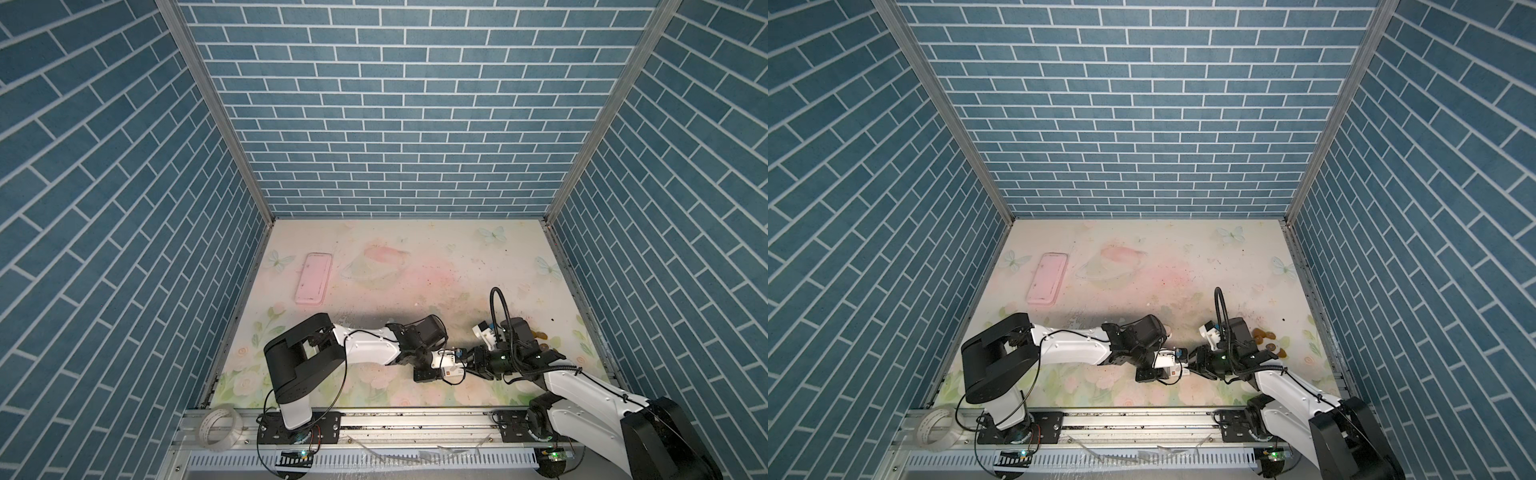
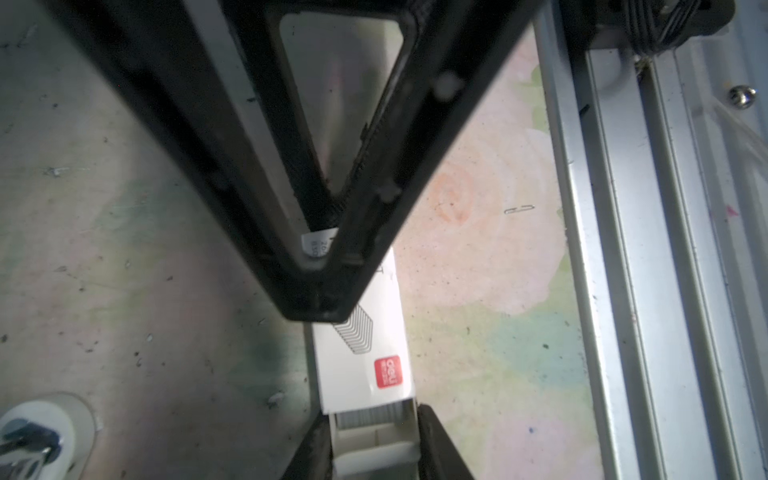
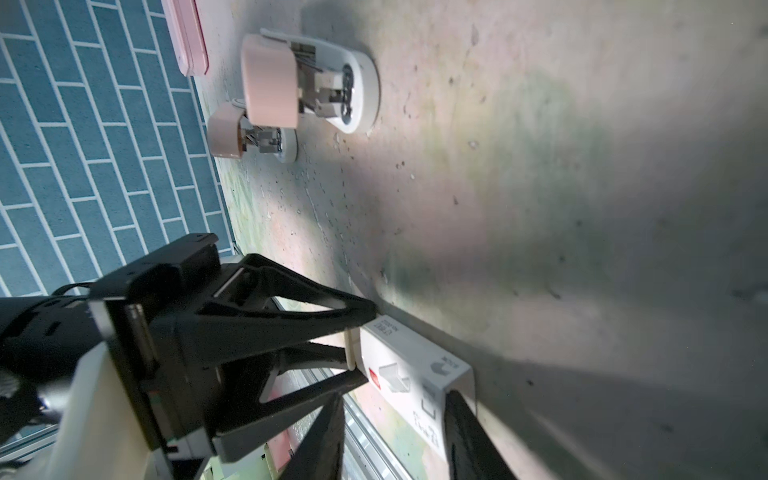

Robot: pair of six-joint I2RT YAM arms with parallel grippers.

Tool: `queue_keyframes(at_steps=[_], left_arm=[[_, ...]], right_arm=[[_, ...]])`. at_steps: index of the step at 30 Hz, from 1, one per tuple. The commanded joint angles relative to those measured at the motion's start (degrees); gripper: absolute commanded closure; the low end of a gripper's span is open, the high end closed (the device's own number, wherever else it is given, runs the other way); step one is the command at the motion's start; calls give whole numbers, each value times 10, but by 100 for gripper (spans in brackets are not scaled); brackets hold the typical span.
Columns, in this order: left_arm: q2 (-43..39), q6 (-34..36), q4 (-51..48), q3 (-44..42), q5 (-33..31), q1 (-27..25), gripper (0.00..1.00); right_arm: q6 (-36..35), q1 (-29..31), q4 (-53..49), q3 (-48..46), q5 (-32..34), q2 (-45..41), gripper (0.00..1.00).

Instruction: Load the staples into the stapler

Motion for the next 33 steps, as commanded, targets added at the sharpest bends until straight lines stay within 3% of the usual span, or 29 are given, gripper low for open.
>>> queue_keyframes(at_steps=[1, 12, 26, 33], left_arm=[[3, 4, -9, -4, -2, -1, 62], [10, 1, -13, 7, 4, -1, 59], [9, 3, -8, 4, 1, -1, 69], [7, 6, -9, -1, -2, -1, 69]], right_arm=[[-15, 2, -14, -7, 15, 0, 60], [-7, 2, 2, -11, 13, 13, 65], [12, 1, 17, -33, 16, -19, 79], [22, 2, 30, -42, 22, -26, 84]])
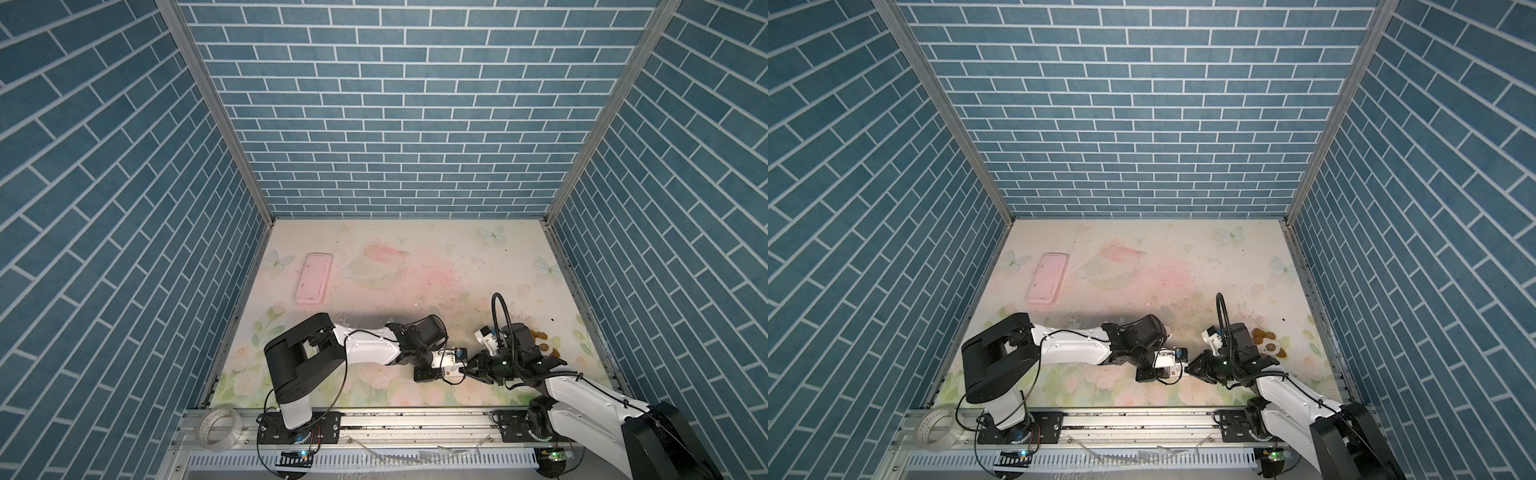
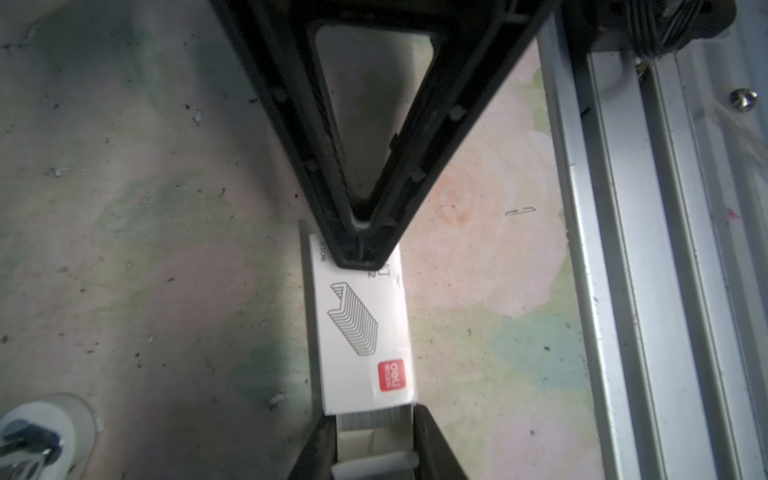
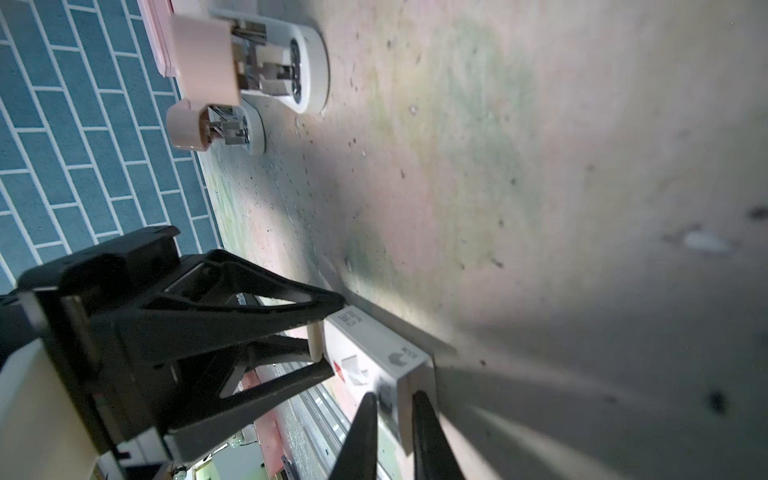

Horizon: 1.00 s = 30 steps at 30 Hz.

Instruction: Load the staples into the stapler

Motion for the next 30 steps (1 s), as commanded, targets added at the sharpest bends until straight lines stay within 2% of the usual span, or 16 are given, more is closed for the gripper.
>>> queue_keyframes(at_steps=[1, 9, 13, 30], left_arm=[[6, 7, -10, -2, -3, -1, 69], [0, 17, -14, -7, -10, -1, 69], [-2, 19, -14, -11, -12, -2, 69], [-27, 35, -36, -30, -18, 12, 70]], right_arm=[[14, 2, 16, -11, 10, -6, 85], [23, 1, 23, -20, 18, -18, 90], [27, 1, 23, -24, 18, -28, 96], [33, 2, 11, -31, 43, -54, 100]])
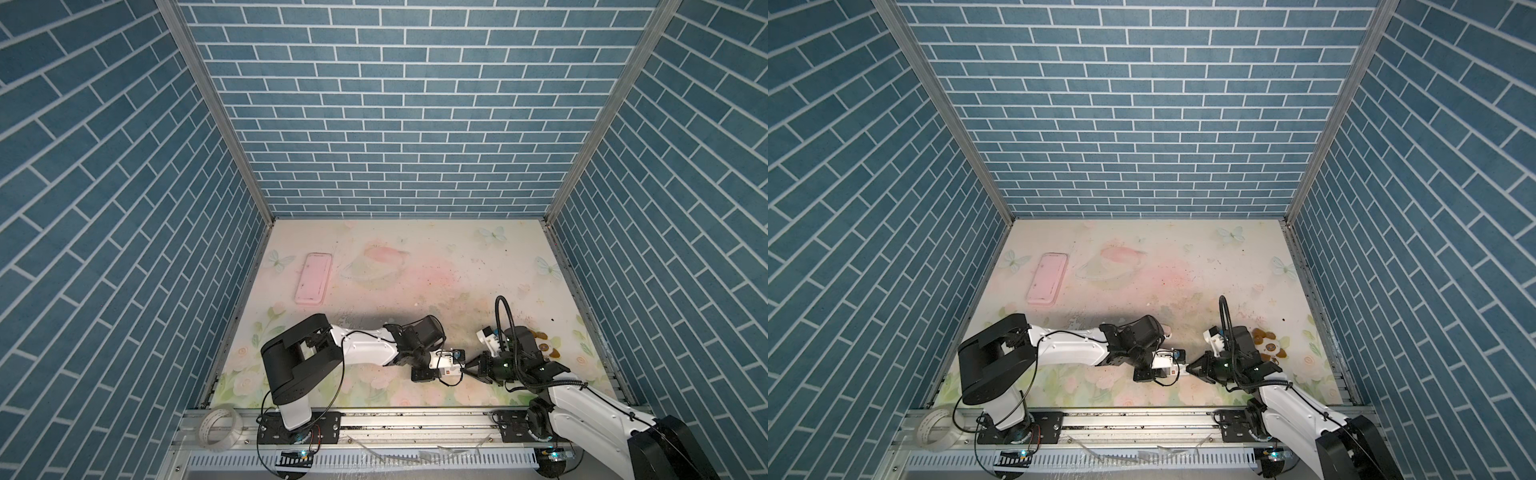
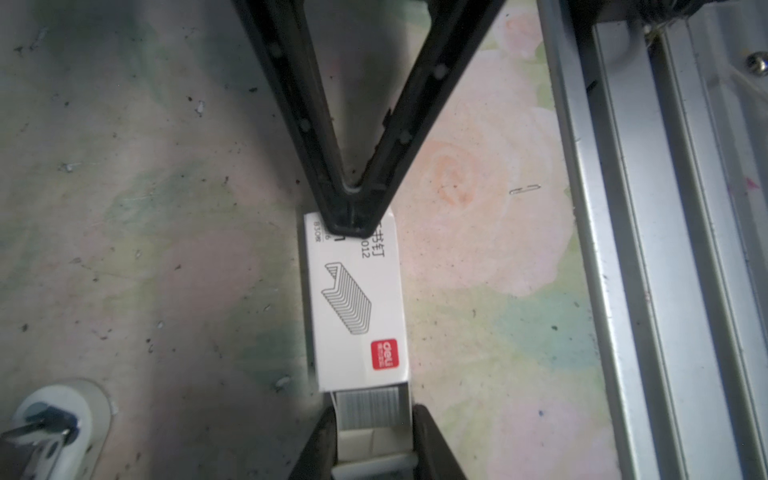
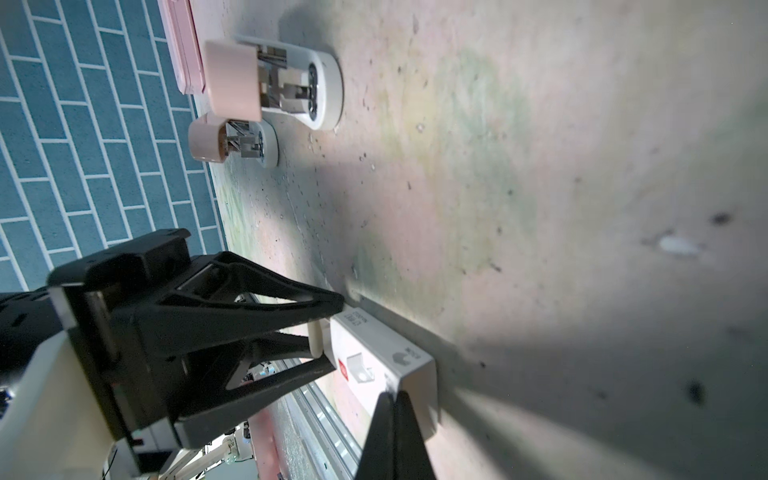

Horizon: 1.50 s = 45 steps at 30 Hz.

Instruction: Load the staples into the stapler

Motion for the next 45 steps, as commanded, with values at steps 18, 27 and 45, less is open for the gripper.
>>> queue_keyframes(at_steps=[18, 27, 45], left_arm=[[-38, 25, -67, -27, -16, 17, 70], [-47, 25, -67, -37, -20, 19, 70], [-74, 9, -77, -35, -21, 20, 48]], right_arm=[[1, 1, -93, 9, 66, -58, 100], [-10, 0, -156, 25, 105, -95, 99], [-22, -2, -172, 58, 135, -84, 73]])
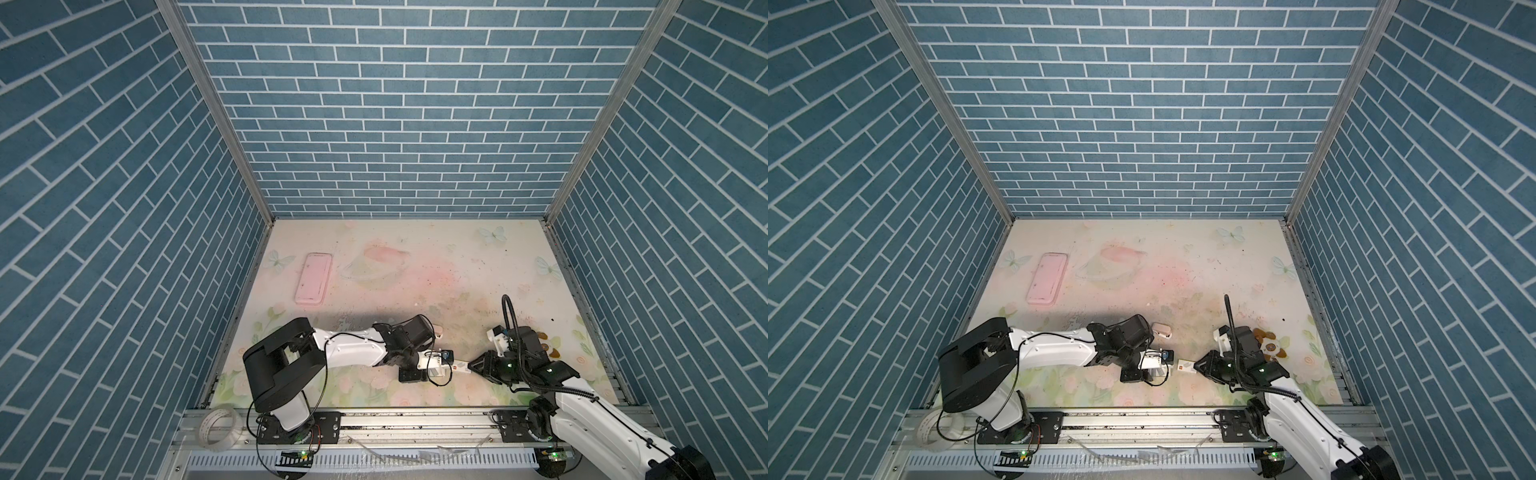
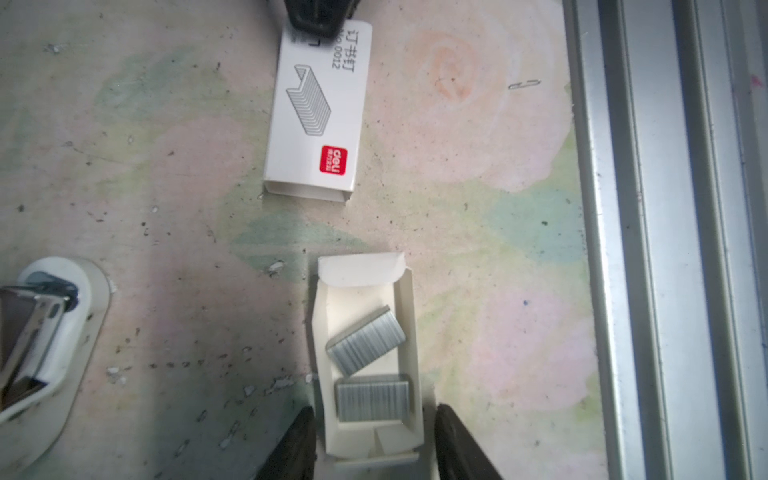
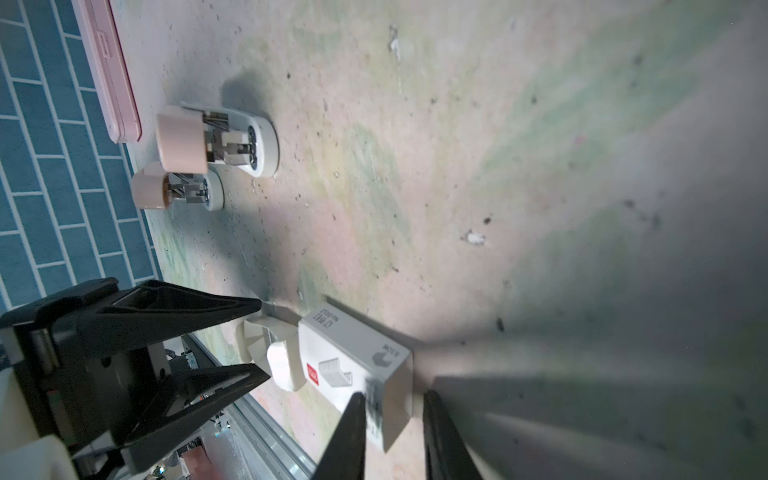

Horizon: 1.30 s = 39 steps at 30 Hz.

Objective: Load the staples into the stapler
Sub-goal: 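Draw the sleeve fully off the tray with the right gripper, exposing staple strips, then grasp the small pink stapler with the left gripper while the right releases the sleeve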

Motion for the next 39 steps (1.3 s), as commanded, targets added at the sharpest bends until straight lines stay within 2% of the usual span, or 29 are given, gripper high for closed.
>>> queue_keyframes(at_steps=[1, 5, 9, 14, 18, 23, 25, 27, 32, 35, 39], left_arm=[[-22, -3, -20, 2, -4, 4, 46], [-38, 3, -40, 13, -6, 4, 39], [-61, 10, -87, 38, -7, 4, 38], [-79, 41, -212, 107, 1, 16, 36], [-86, 74, -295, 159, 9, 61, 35], [-53, 133, -377, 224, -1, 124, 33], [-36, 171, -409, 244, 38, 151, 35], [-36, 184, -400, 237, 70, 175, 34], [-46, 209, -414, 237, 62, 184, 31], [-49, 234, -394, 222, 69, 190, 30], [-10, 243, -400, 251, 66, 190, 31]], right_arm=[[-10, -1, -15, 23, 18, 1, 72], [-16, -1, -38, 39, 37, -10, 69], [-24, -2, -87, 64, 66, -31, 70], [-34, -2, -150, 96, 94, -59, 69], [-44, -2, -181, 126, 104, -56, 68], [-56, -2, -175, 164, 70, -1, 68], [-62, -1, -179, 181, 61, 19, 68], [-70, -1, -183, 196, 53, 32, 68], [-69, -1, -180, 206, 37, 33, 68], [-66, -2, -177, 198, 50, 21, 68], [-36, -1, -131, 166, 60, -5, 68]])
